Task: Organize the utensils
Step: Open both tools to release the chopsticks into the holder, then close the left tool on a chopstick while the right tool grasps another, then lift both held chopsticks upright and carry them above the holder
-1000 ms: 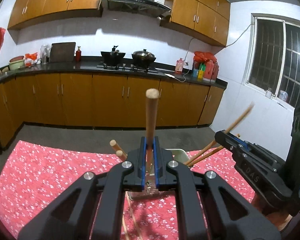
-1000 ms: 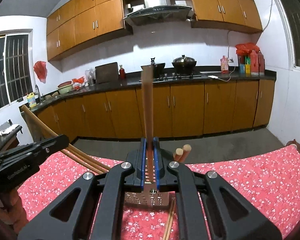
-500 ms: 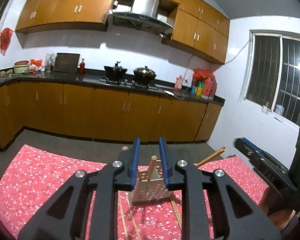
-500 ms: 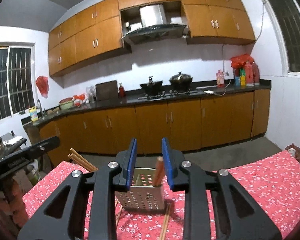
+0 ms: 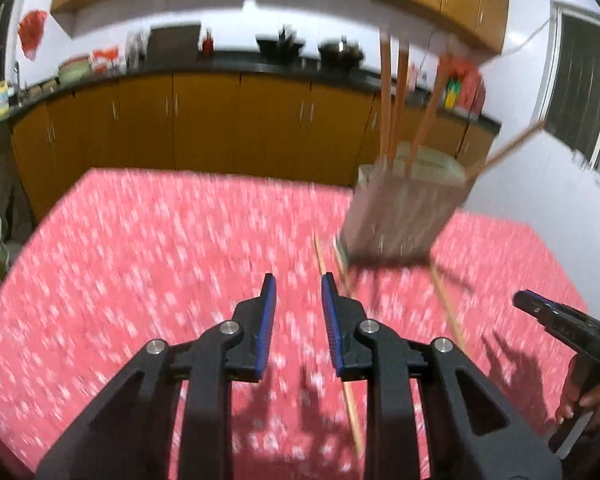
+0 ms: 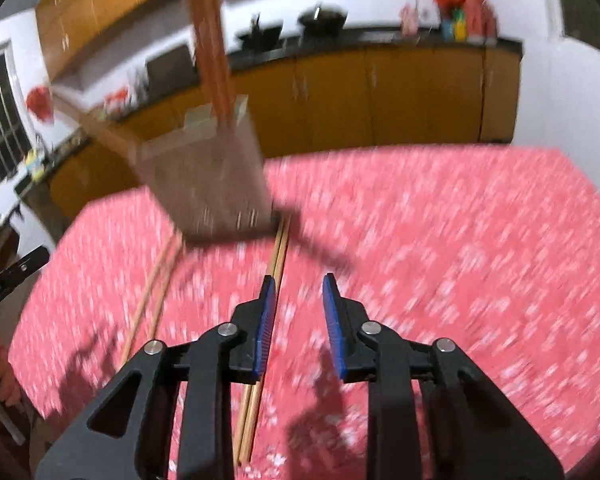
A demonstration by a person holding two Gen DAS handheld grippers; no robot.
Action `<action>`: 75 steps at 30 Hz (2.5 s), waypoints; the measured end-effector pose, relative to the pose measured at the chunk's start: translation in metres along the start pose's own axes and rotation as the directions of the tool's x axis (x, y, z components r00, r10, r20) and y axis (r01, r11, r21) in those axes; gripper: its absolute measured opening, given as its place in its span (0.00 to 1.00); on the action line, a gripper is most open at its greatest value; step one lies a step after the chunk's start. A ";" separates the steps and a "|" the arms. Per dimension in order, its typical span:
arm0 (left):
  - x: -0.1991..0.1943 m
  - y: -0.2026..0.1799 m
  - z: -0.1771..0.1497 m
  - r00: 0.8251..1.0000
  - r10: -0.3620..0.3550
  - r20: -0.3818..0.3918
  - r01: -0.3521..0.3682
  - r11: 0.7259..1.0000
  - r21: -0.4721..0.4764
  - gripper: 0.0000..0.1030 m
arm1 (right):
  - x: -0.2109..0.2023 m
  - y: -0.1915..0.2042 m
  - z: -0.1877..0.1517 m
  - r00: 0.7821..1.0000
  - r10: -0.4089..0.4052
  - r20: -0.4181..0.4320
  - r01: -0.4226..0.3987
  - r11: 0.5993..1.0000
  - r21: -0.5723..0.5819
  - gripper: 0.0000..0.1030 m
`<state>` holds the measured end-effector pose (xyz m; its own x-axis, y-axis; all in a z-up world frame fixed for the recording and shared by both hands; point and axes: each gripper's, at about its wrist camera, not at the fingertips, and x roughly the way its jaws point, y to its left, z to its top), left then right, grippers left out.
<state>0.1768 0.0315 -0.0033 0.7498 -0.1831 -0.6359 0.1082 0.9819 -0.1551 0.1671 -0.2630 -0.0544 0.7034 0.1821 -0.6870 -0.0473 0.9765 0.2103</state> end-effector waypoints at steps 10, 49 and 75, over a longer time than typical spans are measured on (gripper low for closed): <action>0.034 -0.013 -0.040 0.990 -0.024 -0.140 0.025 1.000 0.007 0.24 | 0.044 0.012 -0.027 0.993 -0.007 -0.114 0.004 1.000 -0.024 0.18; 0.081 -0.041 -0.058 0.977 0.049 -0.207 -0.024 0.993 0.118 0.08 | 0.051 0.003 -0.029 0.990 -0.104 -0.097 0.098 0.994 -0.057 0.08; 0.086 0.029 -0.037 0.976 0.115 -0.186 -0.113 0.993 0.019 0.09 | 0.061 -0.031 -0.015 0.990 -0.129 -0.060 0.131 0.991 0.024 0.08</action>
<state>0.2202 0.0428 -0.0908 0.6223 -0.0746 -0.7792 0.0353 0.9971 -0.0673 0.2007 -0.2808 -0.1133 0.6597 0.0608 -0.7490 0.0622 0.9889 0.1350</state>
